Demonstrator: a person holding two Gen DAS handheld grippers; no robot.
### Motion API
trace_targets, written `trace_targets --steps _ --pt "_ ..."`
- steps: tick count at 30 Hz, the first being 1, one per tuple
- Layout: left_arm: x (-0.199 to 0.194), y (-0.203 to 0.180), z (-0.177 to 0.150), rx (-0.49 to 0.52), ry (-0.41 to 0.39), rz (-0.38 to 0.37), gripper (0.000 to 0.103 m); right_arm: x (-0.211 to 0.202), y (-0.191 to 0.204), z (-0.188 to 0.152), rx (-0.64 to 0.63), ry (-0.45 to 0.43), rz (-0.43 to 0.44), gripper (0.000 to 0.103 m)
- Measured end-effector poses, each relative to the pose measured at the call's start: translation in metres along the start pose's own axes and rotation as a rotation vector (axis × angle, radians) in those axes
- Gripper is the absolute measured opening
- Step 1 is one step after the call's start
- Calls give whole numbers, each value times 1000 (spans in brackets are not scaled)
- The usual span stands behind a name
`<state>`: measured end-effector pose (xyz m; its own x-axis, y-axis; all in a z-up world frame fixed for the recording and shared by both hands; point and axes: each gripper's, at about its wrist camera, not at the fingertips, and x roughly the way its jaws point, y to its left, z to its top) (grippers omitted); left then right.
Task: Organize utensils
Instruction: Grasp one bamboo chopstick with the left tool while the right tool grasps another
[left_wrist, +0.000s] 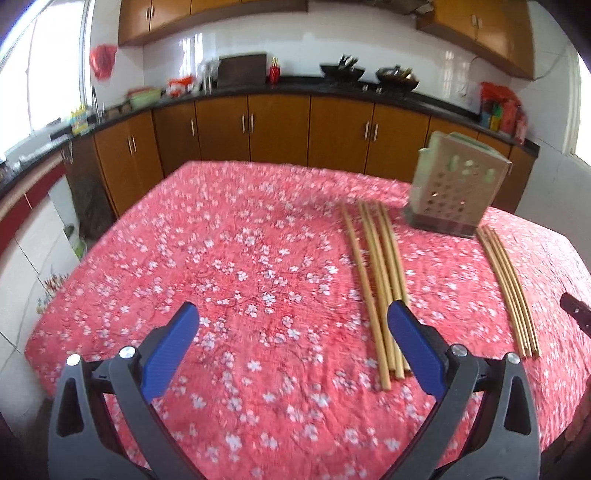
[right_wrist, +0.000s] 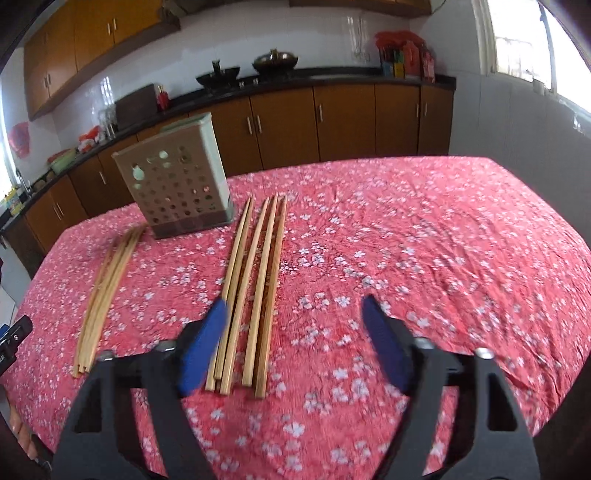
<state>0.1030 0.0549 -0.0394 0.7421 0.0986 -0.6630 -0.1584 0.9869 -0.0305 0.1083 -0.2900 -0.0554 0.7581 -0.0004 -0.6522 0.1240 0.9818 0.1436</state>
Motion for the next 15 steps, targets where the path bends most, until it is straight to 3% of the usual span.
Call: trace_targets --steps 3,7,12,15 --pt "16 4 4 -15 40 -17 99 26 0 6 19 81 25 40" --pt "34 2 8 -6 80 -36 87 50 2 4 31 166 51 32" --pt "48 -6 9 10 117 -65 77 55 5 1 4 188 40 24" --pt "57 -12 9 22 140 -92 68 58 2 2 -14 180 8 9"
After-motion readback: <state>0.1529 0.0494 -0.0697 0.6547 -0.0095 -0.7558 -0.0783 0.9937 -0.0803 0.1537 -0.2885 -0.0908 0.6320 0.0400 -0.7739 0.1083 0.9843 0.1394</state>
